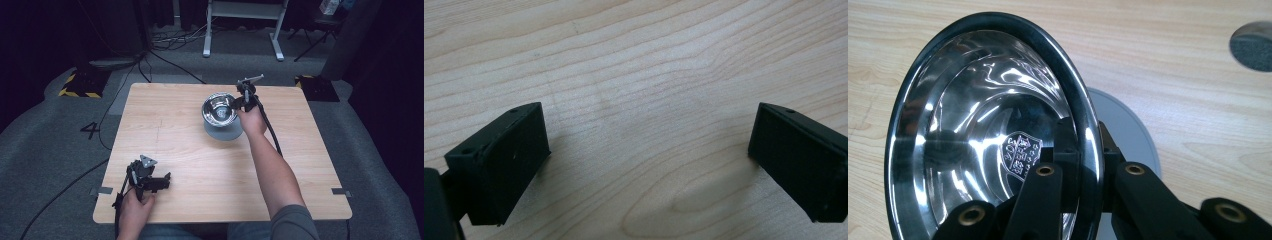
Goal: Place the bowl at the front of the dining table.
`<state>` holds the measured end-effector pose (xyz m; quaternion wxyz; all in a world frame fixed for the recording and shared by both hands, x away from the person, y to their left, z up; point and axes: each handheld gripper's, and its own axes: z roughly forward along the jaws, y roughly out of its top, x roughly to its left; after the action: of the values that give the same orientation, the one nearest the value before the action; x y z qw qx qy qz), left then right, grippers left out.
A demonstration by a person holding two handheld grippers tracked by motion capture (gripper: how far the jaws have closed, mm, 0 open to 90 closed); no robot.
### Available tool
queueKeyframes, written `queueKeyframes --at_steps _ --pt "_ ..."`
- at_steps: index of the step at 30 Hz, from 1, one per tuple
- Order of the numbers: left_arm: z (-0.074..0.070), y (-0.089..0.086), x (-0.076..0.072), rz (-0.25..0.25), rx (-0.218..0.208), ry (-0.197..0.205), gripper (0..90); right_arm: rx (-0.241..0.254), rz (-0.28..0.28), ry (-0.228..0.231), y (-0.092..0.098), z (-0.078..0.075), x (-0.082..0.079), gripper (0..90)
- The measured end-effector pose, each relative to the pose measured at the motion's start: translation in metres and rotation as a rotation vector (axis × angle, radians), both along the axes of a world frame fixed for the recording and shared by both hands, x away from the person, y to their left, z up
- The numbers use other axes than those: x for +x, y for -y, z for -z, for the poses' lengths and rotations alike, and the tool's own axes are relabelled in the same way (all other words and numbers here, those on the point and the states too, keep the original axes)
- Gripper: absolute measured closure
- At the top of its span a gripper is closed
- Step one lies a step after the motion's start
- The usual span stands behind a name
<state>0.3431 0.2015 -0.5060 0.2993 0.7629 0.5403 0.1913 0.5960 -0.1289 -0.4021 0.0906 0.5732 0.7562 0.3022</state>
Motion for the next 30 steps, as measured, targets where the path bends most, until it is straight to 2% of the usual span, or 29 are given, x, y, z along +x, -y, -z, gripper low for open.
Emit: queueKeyframes --at_steps 8,30 --pt "0.000 0.000 0.000 0.000 -0.002 0.000 3.0 -0.016 0.008 -0.042 -0.002 0.017 0.003 85.3" --pt "0.000 0.000 0.000 -0.003 -0.005 0.001 3.0 -0.028 0.029 -0.090 0.000 0.039 0.008 85.3"
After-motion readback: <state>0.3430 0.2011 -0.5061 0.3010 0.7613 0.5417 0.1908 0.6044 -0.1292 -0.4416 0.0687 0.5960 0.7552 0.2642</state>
